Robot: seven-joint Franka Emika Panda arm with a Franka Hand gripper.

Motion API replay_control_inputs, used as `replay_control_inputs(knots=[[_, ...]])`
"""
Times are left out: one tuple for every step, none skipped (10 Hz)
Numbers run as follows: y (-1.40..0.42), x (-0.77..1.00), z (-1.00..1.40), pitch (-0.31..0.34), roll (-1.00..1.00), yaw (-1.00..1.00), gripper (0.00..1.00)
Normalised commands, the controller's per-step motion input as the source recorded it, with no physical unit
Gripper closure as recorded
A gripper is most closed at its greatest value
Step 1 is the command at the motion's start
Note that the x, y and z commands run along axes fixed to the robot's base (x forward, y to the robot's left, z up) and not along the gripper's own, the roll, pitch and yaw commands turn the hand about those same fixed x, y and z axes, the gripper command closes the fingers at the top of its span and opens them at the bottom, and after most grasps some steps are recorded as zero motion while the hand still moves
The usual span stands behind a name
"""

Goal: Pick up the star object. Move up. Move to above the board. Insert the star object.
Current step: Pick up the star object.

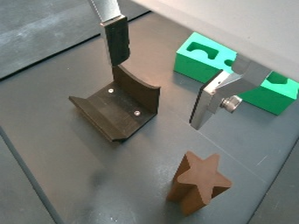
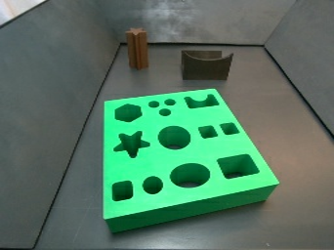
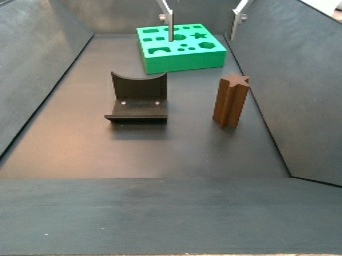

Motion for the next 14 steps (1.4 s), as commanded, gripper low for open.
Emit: replay_control_inputs(knots=[[-0.05,-0.45,-0.13,-0.114,0.08,-0.17,0.0],[-0.09,-0.86,-0.43,-0.206,0.1,-0.14,0.0],[-0.06,-0.94,-0.45,-0.21,0.08,-0.08,0.0],[0.0,-0.97,-0.42,-0.244,0.03,0.0,0.0],[0.0,-0.77,-0.45,-0.25,0.0,0.0,0.0],[0.02,-0.56,-0.53,-0.184,0.02,0.01,0.0],[0.04,-0.31,-0.57,-0.141,0.0,0.06,0.0],[0.05,0.0,-0.68,-0.097,0.0,0.07,0.0],[0.17,0.26,-0.83,0.0,0.0,0.17,0.0],[0.21,0.3,-0.8,0.0,-0.02,0.17,0.0],[0.14,0.05,-0.74,-0.079,0.0,0.1,0.0],[0.01,-0.21,-0.64,-0.194,0.0,0.0,0.0],[0.0,-0.37,-0.55,-0.234,0.0,0.0,0.0],[0.02,-0.11,0.0,-0.144,-0.02,0.0,0.0]])
